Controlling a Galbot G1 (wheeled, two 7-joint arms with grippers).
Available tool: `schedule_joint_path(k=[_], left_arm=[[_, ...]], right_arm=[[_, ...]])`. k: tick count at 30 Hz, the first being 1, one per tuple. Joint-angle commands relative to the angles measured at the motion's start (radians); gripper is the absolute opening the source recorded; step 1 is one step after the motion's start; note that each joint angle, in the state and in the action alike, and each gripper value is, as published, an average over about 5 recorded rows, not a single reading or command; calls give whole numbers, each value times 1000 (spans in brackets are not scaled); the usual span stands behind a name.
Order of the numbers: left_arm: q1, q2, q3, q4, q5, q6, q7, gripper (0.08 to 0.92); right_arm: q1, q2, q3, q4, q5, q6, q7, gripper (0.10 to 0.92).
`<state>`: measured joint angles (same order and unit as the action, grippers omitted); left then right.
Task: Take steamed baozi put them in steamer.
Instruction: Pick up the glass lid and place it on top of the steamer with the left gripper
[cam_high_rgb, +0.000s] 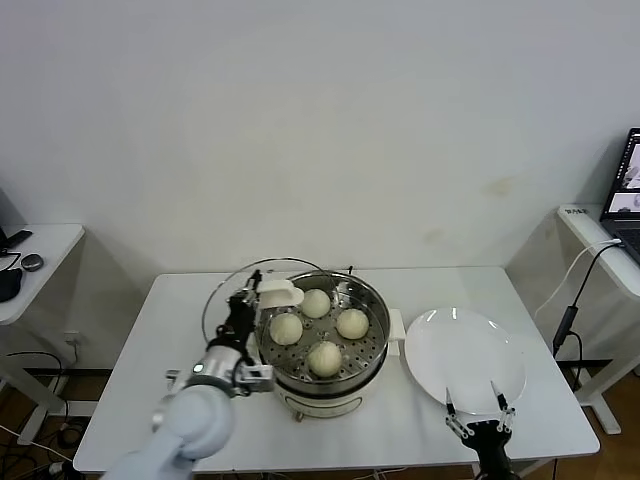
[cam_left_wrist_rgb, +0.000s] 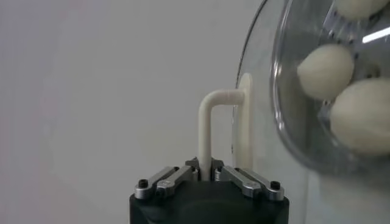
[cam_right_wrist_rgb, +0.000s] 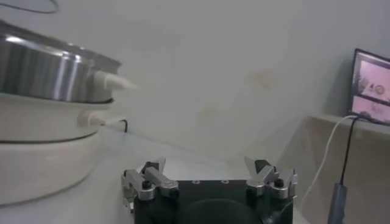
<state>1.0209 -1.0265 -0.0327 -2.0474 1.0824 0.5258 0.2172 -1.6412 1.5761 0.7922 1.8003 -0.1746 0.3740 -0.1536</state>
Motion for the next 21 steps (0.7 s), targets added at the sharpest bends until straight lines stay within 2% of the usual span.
schedule_joint_path(k=[1,14,21], left_arm=[[-96,-180,156,70,269,73,106,168],[-70,-290,161,132,358,68,99,168],[-52,-302,164,146,384,60,97,168]], right_arm=[[23,4,-14,-41,-35,5,11,823],[18,3,-28,-37,-35,1,16,823],[13,4,-34,-35,-36,-1,18,823]])
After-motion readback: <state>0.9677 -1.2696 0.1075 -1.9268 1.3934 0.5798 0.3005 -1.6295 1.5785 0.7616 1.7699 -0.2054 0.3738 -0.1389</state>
